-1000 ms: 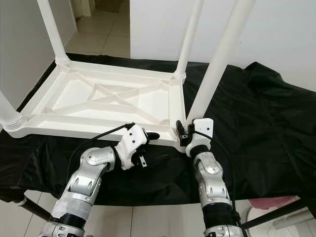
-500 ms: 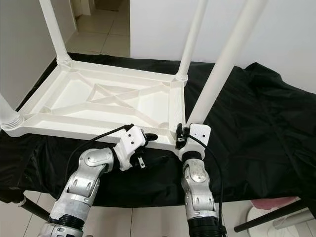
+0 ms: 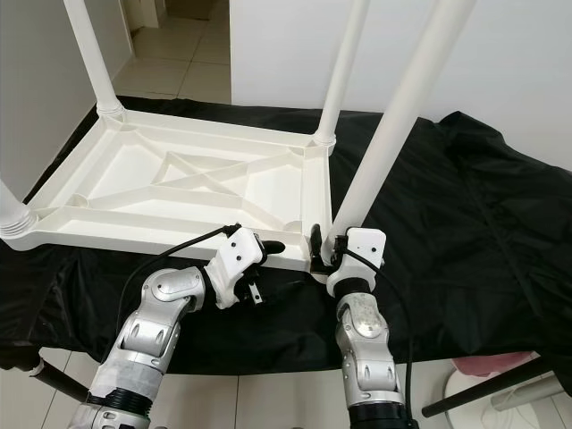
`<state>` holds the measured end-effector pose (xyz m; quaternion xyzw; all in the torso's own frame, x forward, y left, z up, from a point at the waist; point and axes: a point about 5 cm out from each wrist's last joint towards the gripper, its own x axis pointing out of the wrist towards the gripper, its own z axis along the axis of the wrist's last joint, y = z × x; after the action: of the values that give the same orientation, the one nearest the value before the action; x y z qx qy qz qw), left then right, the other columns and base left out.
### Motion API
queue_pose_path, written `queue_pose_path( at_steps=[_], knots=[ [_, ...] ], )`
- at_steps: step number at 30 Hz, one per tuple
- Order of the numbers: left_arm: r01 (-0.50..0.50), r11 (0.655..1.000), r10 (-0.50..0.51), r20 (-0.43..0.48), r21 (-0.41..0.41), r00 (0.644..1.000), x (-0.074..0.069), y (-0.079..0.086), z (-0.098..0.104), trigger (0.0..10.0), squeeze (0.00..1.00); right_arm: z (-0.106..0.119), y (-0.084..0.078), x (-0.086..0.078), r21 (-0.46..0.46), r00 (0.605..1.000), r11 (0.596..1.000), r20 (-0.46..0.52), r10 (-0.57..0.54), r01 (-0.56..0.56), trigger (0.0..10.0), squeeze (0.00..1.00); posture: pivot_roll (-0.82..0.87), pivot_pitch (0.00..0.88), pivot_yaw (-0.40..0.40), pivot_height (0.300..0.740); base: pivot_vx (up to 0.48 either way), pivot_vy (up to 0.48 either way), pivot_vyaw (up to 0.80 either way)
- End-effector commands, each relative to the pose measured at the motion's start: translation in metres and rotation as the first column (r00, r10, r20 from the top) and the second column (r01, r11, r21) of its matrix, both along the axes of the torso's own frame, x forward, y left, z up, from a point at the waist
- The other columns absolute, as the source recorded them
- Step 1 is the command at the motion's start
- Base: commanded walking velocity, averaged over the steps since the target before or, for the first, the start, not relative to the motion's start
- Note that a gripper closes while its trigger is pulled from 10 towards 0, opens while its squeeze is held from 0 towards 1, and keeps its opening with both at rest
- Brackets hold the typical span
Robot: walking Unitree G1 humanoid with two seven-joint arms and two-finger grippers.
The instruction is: Building children table
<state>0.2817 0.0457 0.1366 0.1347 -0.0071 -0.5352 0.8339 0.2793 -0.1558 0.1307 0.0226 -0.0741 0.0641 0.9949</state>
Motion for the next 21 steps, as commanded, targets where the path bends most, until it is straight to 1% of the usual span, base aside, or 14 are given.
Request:
queue_pose_path(
  at_steps=[1,2,3,4,8,9,10,11,18,21],
  knots=[
    [-0.227,0.972,0.229,0.031,-0.059,0.973,0.005,-0.001,0.000,10.0,0.00,0.002,-0.001,-0.002,0.010,0.999,0.999,0.015,0.040,-0.040,10.0,0.00,-0.04,0.000,-0.072,0.740,0.000,0.000,0.00],
    [-0.225,0.973,0.227,0.029,-0.059,0.974,0.005,-0.001,0.000,10.0,0.00,0.006,-0.005,-0.002,-0.023,0.993,0.993,0.032,0.118,-0.117,10.0,0.00,-0.04,0.000,-0.071,0.740,0.000,0.000,0.00],
    [-0.223,0.973,0.225,0.029,-0.059,0.974,0.005,-0.001,0.000,10.0,0.00,0.007,-0.007,-0.001,-0.047,0.987,0.987,0.034,0.158,-0.157,10.0,0.00,-0.04,0.000,-0.072,0.740,0.000,0.000,0.00],
    [-0.223,0.973,0.225,0.029,-0.059,0.974,0.005,-0.001,0.000,10.0,0.00,0.007,-0.007,-0.001,-0.047,0.987,0.987,0.034,0.158,-0.157,10.0,0.00,-0.04,0.000,-0.072,0.740,0.000,0.000,0.00],
    [-0.214,0.975,0.216,0.032,-0.054,0.976,0.004,-0.002,0.000,10.0,0.00,0.009,-0.017,0.005,-0.085,0.963,0.960,0.018,0.270,-0.268,10.0,0.00,-0.04,0.000,-0.073,0.740,0.000,0.000,0.00],
    [-0.213,0.976,0.215,0.026,-0.054,0.976,0.004,-0.002,-0.001,10.0,0.00,0.008,-0.018,0.004,-0.110,0.947,0.942,0.007,0.321,-0.318,10.0,0.00,-0.03,0.000,-0.075,0.740,0.000,0.000,0.00],
    [-0.213,0.976,0.215,0.026,-0.054,0.976,0.004,-0.002,-0.001,10.0,0.00,0.008,-0.018,0.004,-0.110,0.947,0.942,0.007,0.321,-0.318,10.0,0.00,-0.03,0.000,-0.075,0.740,0.000,0.000,0.00],
    [-0.213,0.976,0.214,0.021,-0.054,0.977,0.004,-0.002,-0.001,10.0,0.00,0.008,-0.017,0.004,-0.128,0.935,0.927,-0.001,0.355,-0.352,10.0,0.00,-0.03,0.000,-0.075,0.740,0.000,0.000,0.00],
    [-0.218,0.973,0.217,-0.023,-0.072,0.976,0.003,-0.003,-0.002,10.0,0.00,0.004,-0.025,0.006,-0.121,0.924,0.916,-0.025,0.382,-0.382,10.0,0.00,-0.02,0.000,-0.076,0.740,0.000,0.000,0.00],
    [-0.211,0.975,0.210,-0.021,-0.065,0.977,0.001,-0.003,-0.003,10.0,0.00,0.002,-0.027,0.006,-0.122,0.925,0.917,-0.022,0.379,-0.379,10.0,0.00,-0.02,0.000,-0.072,0.740,0.000,0.000,0.00]
  ],
)
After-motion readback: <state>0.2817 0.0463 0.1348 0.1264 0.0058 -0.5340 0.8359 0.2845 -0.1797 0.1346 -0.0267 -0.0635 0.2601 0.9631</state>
